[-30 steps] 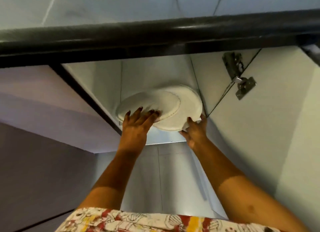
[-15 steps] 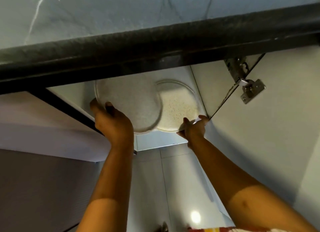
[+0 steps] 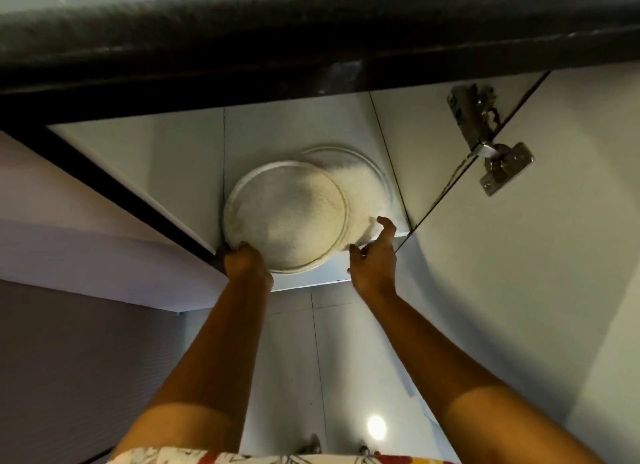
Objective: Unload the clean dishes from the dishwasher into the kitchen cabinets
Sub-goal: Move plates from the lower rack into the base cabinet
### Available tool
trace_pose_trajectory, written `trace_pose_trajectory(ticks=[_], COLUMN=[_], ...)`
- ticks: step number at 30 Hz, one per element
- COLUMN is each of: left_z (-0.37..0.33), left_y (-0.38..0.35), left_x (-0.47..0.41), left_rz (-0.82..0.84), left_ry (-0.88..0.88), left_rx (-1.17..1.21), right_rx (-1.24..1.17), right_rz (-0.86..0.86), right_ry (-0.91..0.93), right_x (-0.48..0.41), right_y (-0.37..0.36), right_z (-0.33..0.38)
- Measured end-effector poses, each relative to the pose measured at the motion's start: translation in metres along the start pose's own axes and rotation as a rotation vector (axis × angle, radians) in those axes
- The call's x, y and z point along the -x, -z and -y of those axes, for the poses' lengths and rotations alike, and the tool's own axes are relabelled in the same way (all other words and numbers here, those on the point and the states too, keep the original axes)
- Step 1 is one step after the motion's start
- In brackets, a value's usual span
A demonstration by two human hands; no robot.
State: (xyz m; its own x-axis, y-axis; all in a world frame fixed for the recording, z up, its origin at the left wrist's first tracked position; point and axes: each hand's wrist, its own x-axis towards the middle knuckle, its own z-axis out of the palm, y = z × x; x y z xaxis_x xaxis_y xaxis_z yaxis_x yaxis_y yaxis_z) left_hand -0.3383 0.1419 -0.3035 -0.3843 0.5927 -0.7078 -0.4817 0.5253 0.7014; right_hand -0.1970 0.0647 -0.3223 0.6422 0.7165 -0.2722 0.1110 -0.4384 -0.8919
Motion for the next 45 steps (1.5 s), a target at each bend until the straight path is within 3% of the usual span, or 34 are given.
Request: trace_pose_trajectory(ticks=[3, 6, 11, 15, 18, 21, 24, 27, 30, 34, 37, 40, 42, 45], left_z=[-0.003, -0.004, -0.006, -0.009, -0.023, -0.041, -0.039, -0.025, -0.013, 0.0, 0.006, 0.006, 0.003, -0.002], left_y=[-0.004, 0.002, 0.016, 0.026, 0.024, 0.015, 0.011, 0.019, 0.035, 0.047, 0.049, 0.048, 0.046, 0.045], left_x=[0.004, 0.008, 0.014, 0.027, 0.045, 0.07, 0.078, 0.062, 0.047, 0.043, 0.039, 0.032, 0.029, 0.027], left_rz=[0.013, -0.005, 0.107, 0.204, 0.34, 0.544, 0.617, 0.491, 0.427, 0.428, 0.445, 0.445, 0.43, 0.432], left_ry=[0.005, 0.006, -0.015, -0.126, -0.217, -0.36, -0.43, -0.397, -0.287, -0.182, -0.184, -0.165, -0.174, -0.21], left_rx=[-0.112, -0.214, -0.194, -0.178, -0.104, -0.12, -0.254, -0.472, -0.562, -0.65, -0.69, -0.707, -0.702, -0.671], right_rx=[0.402, 0.786, 0.959, 1.102, 0.907, 0.547, 0.194, -0.286, -0.743, -0.904, -0.791, -0.524, -0.147, 0.541], right_rz=[0.094, 0.117, 0.115, 0.155, 0.094, -0.009, -0.048, -0.015, 0.123, 0.216, 0.234, 0.272, 0.328, 0.441], right_ry=[0.356, 0.543, 0.567, 0.784, 0.89, 0.811, 0.496, 0.209, -0.162, -0.341, -0.382, -0.424, -0.384, -0.113], right_x=[0.014, 0.019, 0.008, 0.004, 0.004, 0.014, 0.025, 0.038, 0.048, 0.051, 0.047, 0.039, 0.034, 0.034], right_y=[-0.002, -0.006, -0.006, -0.009, -0.009, -0.009, -0.021, -0.035, -0.044, -0.047, -0.048, -0.047, -0.044, -0.035], right_z=[-0.006, -0.012, -0.003, 0.006, 0.014, 0.043, 0.064, 0.068, 0.051, 0.022, 0.015, 0.02, 0.024, 0.023])
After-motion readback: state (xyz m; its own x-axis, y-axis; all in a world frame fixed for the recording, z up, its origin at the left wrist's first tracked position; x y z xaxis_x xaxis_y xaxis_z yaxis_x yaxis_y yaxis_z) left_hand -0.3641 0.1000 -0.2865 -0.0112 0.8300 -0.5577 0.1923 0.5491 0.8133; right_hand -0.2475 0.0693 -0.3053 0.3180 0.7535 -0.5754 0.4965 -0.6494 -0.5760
